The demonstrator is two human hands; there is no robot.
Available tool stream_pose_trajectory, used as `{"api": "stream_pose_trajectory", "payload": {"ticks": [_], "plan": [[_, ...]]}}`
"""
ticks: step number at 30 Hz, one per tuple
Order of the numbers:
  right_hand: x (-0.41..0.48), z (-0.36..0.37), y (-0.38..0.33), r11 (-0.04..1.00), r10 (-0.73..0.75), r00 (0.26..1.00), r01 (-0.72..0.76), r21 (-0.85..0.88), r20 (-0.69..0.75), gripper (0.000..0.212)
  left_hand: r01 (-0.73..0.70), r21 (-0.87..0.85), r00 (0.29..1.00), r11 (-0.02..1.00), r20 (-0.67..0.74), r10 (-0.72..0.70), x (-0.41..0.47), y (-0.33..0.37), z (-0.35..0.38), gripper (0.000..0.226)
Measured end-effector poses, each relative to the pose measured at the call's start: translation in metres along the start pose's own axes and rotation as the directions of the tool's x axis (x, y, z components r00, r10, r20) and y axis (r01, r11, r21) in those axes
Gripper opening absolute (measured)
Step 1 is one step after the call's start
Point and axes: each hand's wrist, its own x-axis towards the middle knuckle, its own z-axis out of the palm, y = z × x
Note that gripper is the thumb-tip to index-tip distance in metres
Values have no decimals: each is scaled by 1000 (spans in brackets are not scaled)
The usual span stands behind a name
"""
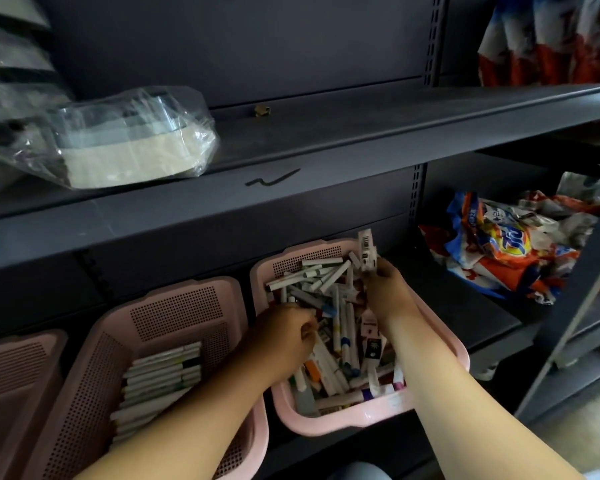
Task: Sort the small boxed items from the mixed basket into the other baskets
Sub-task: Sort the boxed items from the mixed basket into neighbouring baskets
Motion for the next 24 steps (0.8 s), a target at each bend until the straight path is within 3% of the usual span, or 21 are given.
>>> {"api": "stream_pose_trajectory", "payload": {"ticks": [5,12,16,24], "plan": [[4,0,3,998,24,1000,-23,-62,13,18,-16,176,999,984,46,8,13,11,9,23],[5,6,1,994,-11,999,7,-113,-32,17,99,301,982,948,127,-143,35,23,20,24],[1,8,3,989,-77,997,76,-123,-3,37,155,313,971,937,124,-202,38,26,29,22],[6,8,7,985,-36,999,31,-169,-24,22,158,247,987,956,2,-164,36,23,30,17]]}}
